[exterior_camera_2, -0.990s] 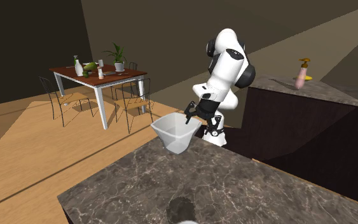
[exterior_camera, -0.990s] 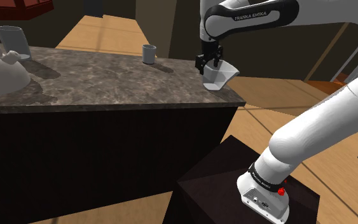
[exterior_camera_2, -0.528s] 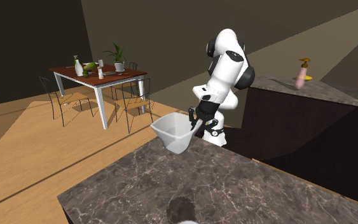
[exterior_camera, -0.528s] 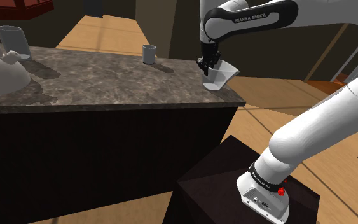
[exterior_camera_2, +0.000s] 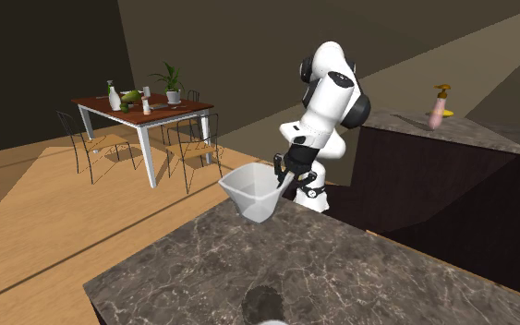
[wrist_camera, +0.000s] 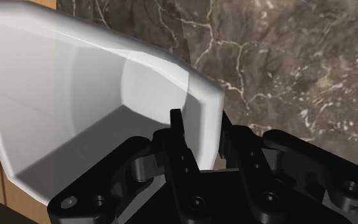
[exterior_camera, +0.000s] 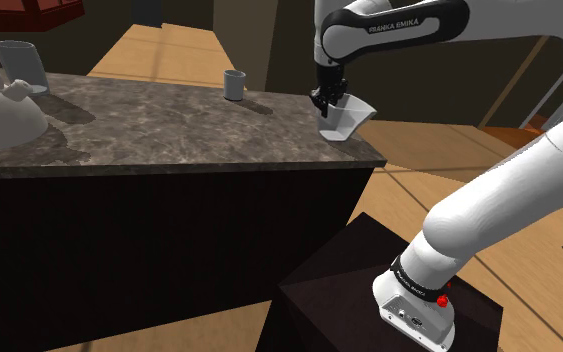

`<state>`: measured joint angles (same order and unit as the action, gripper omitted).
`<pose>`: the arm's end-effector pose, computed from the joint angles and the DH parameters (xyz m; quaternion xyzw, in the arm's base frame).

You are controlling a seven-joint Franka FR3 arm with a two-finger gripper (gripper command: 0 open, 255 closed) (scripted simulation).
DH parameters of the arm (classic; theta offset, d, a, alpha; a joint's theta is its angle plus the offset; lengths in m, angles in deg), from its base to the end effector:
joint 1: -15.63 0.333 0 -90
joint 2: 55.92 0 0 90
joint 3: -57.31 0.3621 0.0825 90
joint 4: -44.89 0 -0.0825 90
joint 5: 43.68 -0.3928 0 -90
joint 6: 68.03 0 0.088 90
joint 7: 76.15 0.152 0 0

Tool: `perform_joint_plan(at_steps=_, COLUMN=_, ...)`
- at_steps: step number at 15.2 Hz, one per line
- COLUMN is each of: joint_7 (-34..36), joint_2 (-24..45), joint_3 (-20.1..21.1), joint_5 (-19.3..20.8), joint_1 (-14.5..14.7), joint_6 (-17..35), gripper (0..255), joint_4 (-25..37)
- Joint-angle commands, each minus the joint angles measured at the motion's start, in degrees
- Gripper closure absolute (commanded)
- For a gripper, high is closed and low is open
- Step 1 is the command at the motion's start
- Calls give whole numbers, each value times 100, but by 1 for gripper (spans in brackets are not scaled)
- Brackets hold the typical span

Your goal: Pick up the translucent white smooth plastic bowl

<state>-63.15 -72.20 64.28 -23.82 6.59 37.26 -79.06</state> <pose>0.4593 -0.0546 0.5150 0.9795 -0.0828 -0.0053 0.1833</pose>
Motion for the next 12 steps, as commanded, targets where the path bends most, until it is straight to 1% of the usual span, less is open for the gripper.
perform_joint_plan(at_steps=1, joint_7=-40, joint_2=-27, joint_3=7, joint_5=-18, joint_1=6, joint_6=-133, gripper=255, joint_4=114)
perform_joint_plan(at_steps=12, joint_7=-302, joint_2=-34, joint_3=28, joint_5=-75, joint_1=7, joint_6=-921, gripper=255, joint_4=935)
